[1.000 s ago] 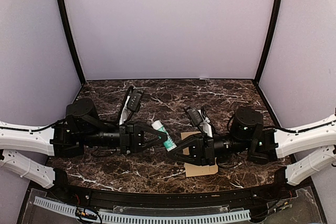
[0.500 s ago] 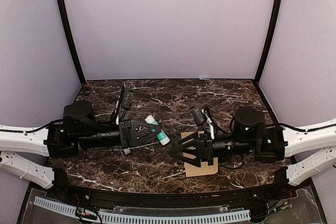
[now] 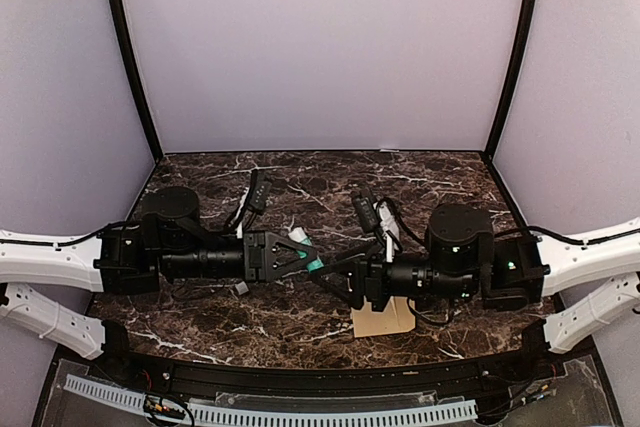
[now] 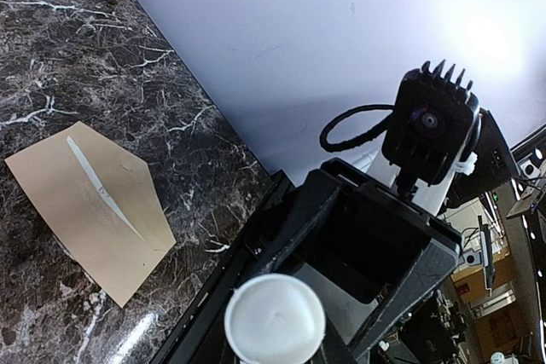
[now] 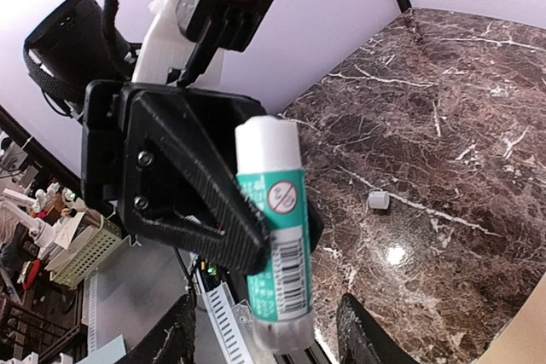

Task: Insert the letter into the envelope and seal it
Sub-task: Unscrew the solid glue.

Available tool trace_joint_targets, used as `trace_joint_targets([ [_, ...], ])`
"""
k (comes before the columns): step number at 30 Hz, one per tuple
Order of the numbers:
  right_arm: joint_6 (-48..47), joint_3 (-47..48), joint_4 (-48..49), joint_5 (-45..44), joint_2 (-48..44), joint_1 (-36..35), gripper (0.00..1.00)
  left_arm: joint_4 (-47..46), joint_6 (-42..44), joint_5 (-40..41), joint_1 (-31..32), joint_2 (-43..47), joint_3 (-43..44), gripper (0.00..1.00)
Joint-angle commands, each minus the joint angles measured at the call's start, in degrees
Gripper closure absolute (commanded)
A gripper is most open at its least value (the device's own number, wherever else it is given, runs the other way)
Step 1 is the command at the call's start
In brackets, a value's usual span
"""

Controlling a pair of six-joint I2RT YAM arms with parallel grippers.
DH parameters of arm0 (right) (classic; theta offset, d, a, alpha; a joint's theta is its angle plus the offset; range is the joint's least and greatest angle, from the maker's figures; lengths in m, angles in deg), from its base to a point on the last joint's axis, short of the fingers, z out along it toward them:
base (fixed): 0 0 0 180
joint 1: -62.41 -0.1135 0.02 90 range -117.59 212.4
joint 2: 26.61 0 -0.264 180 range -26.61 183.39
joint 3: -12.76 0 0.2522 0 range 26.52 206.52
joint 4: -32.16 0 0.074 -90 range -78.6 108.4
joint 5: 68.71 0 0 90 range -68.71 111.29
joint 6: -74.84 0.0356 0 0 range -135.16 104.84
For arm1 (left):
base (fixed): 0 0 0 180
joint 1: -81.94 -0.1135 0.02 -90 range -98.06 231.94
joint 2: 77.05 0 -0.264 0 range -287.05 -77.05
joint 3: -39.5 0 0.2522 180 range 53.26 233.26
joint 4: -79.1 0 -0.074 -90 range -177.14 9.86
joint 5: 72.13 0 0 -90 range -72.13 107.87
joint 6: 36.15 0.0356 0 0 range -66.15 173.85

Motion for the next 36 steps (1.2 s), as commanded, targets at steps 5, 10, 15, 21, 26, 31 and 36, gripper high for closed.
trace_joint_targets([
  [5,-0.82,1.13,1.78,-1.97,2.77,-0.34,0.61,-1.67,0.08,-4.97,-0.54,-1.85,2.35,1.00],
  [10,-1.70,1.33,3.16,0.23,3.36,-0.35,0.74,-1.62,0.42,-5.16,-0.60,-1.66,2.45,1.00],
  [15,-0.96,0.03,4.37,0.82,2.63,-0.39,0.88,-2.09,1.27,-6.25,-0.60,-1.51,2.08,1.00],
  [21,1.55,-4.24,12.65,3.38,-0.13,-0.05,0.96,-5.40,2.67,-9.71,-0.60,-1.65,0.79,0.93],
  [26,1.19,-5.37,15.95,2.91,-0.30,-0.12,0.97,-9.40,2.07,-9.75,-0.60,-1.43,-0.58,0.57],
  [31,0.99,-5.11,16.62,1.86,0.12,-0.45,0.99,-10.73,2.40,-9.91,-0.60,-2.28,-0.23,0.48],
  [36,1.26,-5.47,17.18,1.56,-0.12,-0.49,0.99,-13.43,1.51,-7.44,-0.60,-2.31,-1.52,0.61],
])
